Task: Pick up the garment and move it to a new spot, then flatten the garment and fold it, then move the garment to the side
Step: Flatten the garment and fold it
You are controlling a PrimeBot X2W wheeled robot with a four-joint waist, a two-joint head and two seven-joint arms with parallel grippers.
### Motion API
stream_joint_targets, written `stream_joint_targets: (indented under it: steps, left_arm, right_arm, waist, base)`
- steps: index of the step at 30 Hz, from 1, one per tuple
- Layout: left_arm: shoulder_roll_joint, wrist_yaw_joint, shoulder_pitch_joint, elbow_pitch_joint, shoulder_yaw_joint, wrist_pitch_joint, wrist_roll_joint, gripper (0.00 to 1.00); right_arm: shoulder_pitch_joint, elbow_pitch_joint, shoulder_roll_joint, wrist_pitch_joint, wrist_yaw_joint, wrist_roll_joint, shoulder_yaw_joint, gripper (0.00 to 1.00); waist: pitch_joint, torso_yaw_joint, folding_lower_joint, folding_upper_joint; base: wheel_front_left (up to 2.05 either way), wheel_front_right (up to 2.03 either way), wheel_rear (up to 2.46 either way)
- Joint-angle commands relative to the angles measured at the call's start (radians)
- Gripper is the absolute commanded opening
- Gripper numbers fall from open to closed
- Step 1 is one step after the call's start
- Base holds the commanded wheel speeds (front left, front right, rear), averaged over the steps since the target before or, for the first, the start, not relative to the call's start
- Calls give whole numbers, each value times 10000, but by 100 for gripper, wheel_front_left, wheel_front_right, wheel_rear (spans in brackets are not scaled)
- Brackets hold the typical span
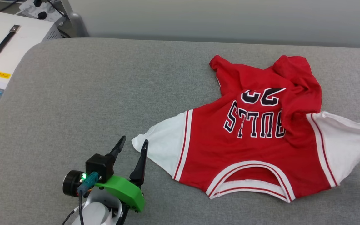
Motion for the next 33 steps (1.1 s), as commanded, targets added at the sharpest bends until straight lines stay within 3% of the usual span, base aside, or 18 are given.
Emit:
stream_joint_targets:
  steps: [1, 6, 7, 8, 13, 18, 27, 33]
  left_arm:
    - [92, 48, -136, -65, 45, 23, -59, 100]
    - [97, 27, -315, -83, 18, 25, -63, 100]
    - [89, 18, -347, -69, 3, 24, -67, 100]
    - [78, 8, -369, -52, -12, 23, -71, 100]
    - [34, 7, -398, 87, -43, 6, -121, 100]
    - [41, 35, -279, 143, -13, -30, -184, 100]
    - [-67, -46, 55, -186, 118, -90, -535, 100]
    - [-196, -88, 367, -441, 46, -105, -706, 100]
  right_arm:
    - [-243, 371, 16, -149, -4, -215, -339, 0]
    - [-571, 1890, -117, -721, -4, -1068, -1183, 0]
    - [-609, 2216, -168, -922, -4, -1352, -1255, 18]
    - [-616, 2475, -197, -1053, -4, -1585, -1287, 100]
    - [-749, 3355, -100, -2002, -4, -2301, -1389, 100]
    - [-826, 3247, -56, -3481, -4, -2381, -1042, 100]
    - [-220, 1817, 145, -6241, -4, -1796, -201, 100]
    - [481, 733, 1242, -8176, -4, -2166, -296, 100]
  waist:
    - [315, -154, 0, 0]
    - [573, -130, 0, 0]
    - [599, -106, 0, 0]
    - [607, -81, 0, 0]
    - [492, 24, 0, 0]
    - [171, 34, 0, 0]
    - [-463, -44, 0, 0]
    - [-760, -112, 0, 0]
  base:
    - [0, 0, 0]
    - [0, 0, 0]
    - [0, 0, 0]
    - [0, 0, 0]
    - [0, 0, 0]
    - [0, 0, 0]
    - [0, 0, 0]
    - [0, 0, 0]
